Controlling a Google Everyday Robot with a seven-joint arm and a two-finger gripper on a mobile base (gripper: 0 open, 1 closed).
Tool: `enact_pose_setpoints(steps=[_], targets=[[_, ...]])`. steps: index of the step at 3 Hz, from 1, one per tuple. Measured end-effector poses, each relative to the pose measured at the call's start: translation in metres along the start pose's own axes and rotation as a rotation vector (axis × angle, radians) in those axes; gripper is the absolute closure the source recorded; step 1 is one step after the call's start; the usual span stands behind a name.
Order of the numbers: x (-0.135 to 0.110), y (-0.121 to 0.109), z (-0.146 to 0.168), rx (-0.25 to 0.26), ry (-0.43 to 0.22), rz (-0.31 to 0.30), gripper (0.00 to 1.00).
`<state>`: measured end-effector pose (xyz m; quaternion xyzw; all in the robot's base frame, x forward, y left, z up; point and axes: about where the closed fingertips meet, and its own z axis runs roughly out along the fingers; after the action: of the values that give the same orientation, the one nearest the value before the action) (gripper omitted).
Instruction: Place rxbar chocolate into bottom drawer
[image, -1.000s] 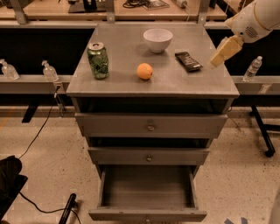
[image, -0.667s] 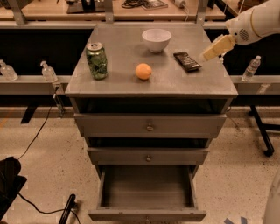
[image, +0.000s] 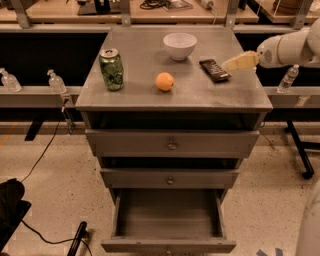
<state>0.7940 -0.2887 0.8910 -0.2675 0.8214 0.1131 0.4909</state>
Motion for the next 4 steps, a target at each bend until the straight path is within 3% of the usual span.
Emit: enact_pose_setpoints(steps=[1,2,4], targets=[[0.018,-0.003,0.024,-0.004,0.004,0.068,0.0],[0.026,0.007,0.048,-0.036,0.03,0.044,0.16],[0.038,0.03,0.075,-0.093,0.105,-0.047,0.63]])
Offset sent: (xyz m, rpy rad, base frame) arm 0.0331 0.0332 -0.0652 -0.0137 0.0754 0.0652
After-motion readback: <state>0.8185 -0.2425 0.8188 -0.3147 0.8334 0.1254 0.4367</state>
